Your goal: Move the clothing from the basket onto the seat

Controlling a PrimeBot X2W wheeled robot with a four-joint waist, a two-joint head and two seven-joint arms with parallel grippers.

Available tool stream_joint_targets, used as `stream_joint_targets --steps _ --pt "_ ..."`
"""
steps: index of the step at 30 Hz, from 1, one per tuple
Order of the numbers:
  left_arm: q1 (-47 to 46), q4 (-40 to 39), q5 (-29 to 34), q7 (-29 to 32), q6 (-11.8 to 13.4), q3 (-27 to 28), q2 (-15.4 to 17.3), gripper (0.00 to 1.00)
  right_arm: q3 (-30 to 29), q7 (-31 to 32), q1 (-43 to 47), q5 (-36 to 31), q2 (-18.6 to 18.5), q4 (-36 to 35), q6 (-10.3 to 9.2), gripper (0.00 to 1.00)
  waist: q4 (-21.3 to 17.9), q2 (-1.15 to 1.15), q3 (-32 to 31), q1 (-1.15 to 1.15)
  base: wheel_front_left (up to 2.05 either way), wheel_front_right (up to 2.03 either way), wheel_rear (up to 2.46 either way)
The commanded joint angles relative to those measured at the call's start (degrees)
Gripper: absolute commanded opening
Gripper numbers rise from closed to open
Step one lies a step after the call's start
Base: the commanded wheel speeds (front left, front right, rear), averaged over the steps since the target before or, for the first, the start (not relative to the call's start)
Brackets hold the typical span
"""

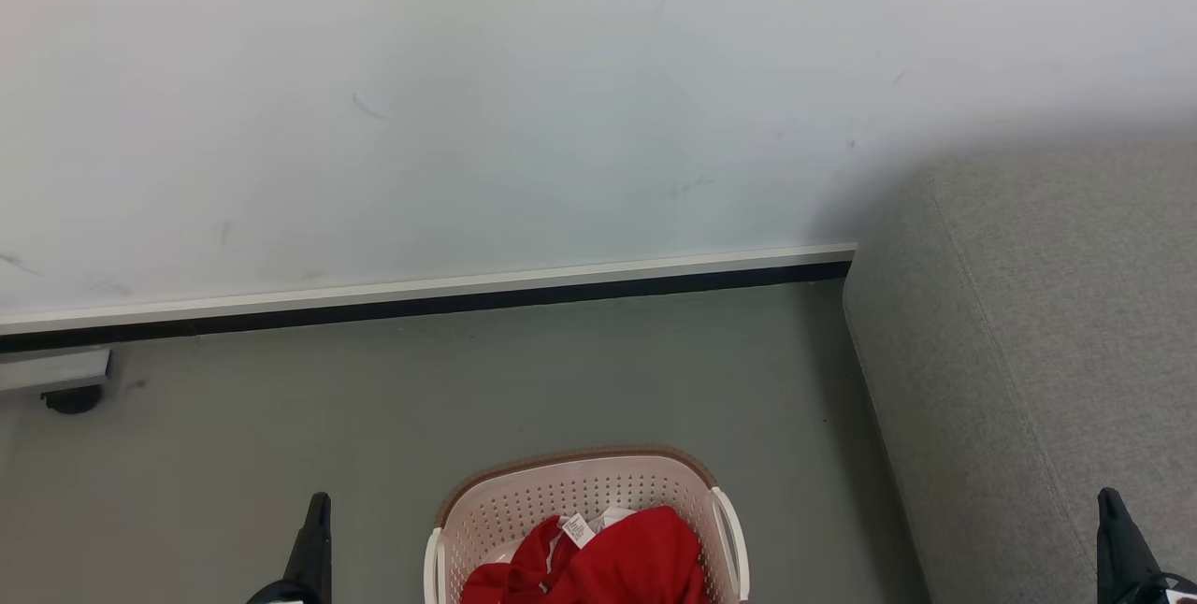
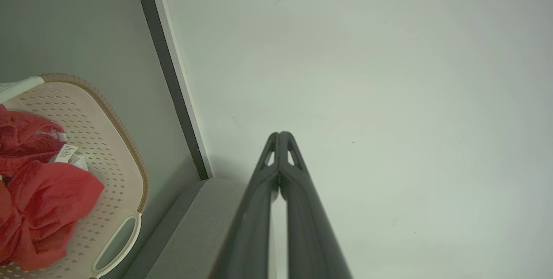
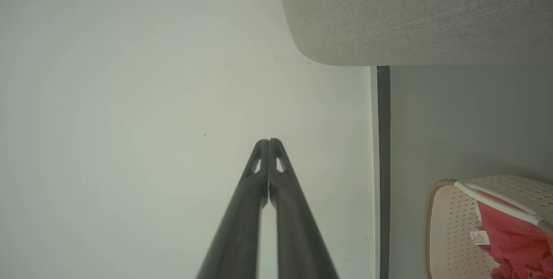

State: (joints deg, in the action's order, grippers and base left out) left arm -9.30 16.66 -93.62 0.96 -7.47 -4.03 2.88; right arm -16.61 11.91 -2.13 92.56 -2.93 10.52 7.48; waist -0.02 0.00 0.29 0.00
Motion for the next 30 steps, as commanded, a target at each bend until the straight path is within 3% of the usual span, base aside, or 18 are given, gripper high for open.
stream_joint_targets --steps 1,30 --pt "0.0 0.1 -0.2 0.1 -0.2 0.1 0.0 0.0 0.1 -0.1 -0.4 -0.3 0.2 0.1 0.02 0.0 0.0 0.0 0.0 0.0 0.0 0.0 0.0" --pt "0.0 0.1 -0.2 0.1 -0.2 0.1 0.0 0.0 0.1 -0.1 -0.4 -0.3 0.2 0.1 0.02 0.0 0.0 0.0 0.0 0.0 0.0 0.0 0.0"
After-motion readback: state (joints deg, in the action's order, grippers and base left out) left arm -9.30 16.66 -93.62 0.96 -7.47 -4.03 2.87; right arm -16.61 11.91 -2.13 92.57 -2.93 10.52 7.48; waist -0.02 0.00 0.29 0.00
